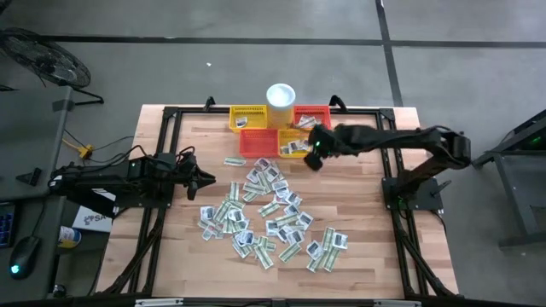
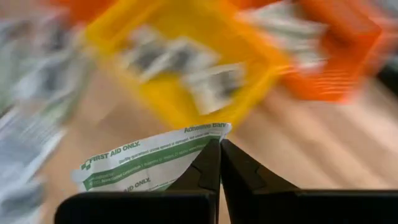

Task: Pick & Place First Aid Supplies
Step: Put the green bandage pack into the top orange basket, then put the black towelette pack into the bottom yellow basket

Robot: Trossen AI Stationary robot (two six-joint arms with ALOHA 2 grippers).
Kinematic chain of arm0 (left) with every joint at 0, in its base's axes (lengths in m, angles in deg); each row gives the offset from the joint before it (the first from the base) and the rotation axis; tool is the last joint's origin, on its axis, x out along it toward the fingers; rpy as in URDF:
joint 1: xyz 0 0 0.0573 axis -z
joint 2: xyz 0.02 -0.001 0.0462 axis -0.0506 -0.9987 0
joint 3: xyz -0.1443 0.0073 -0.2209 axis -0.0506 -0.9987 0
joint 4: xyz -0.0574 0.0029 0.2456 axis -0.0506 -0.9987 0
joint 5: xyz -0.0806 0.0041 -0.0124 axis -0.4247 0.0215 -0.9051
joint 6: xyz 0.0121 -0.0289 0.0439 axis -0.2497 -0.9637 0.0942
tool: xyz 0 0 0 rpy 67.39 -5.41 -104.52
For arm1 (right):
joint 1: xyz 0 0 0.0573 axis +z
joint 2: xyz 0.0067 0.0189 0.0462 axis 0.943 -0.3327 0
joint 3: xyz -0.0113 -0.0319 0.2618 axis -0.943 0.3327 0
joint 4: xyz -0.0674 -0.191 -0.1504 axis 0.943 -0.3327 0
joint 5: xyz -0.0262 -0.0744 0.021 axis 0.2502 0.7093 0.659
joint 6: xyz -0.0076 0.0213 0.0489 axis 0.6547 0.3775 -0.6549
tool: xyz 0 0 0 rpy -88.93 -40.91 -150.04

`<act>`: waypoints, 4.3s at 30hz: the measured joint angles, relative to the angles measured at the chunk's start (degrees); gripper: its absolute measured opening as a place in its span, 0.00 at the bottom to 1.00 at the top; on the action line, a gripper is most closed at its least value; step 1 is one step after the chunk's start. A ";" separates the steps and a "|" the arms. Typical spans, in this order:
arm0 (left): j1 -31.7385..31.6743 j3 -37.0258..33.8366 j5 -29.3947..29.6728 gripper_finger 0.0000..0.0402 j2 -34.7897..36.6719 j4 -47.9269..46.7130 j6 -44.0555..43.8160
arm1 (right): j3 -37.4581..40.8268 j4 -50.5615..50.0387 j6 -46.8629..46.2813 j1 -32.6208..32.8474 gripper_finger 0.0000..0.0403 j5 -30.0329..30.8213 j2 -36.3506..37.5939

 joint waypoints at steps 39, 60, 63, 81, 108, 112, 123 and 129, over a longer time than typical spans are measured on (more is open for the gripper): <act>-0.01 -0.01 0.00 0.20 -0.01 -0.01 -0.01 | -0.07 25.78 -4.08 -23.48 0.31 -0.82 -13.87; 0.00 -0.02 0.00 0.20 0.00 0.01 -0.01 | -0.07 14.73 13.81 -3.06 0.36 -20.13 -5.73; -0.01 -0.02 0.00 0.20 0.00 -0.01 0.00 | -0.07 13.44 10.47 0.44 0.36 -21.60 -5.73; -0.01 -0.02 0.00 0.20 0.00 -0.01 0.00 | -0.07 9.42 22.04 15.37 0.36 -18.70 -6.57; -0.01 -0.02 0.00 0.20 0.00 -0.01 -0.02 | -0.31 13.58 -4.72 18.71 0.35 -23.66 -18.33; -0.01 -0.02 0.02 0.20 0.00 0.01 0.00 | -0.31 14.15 -6.06 18.67 0.35 -22.71 -19.42; 0.00 -0.02 0.01 0.20 -0.02 -0.01 -0.02 | -0.33 14.45 -7.55 18.69 0.29 -20.29 -21.35; 0.00 -0.02 0.00 0.20 -0.01 0.00 0.00 | -0.48 15.03 -8.11 18.60 0.23 -21.42 -22.97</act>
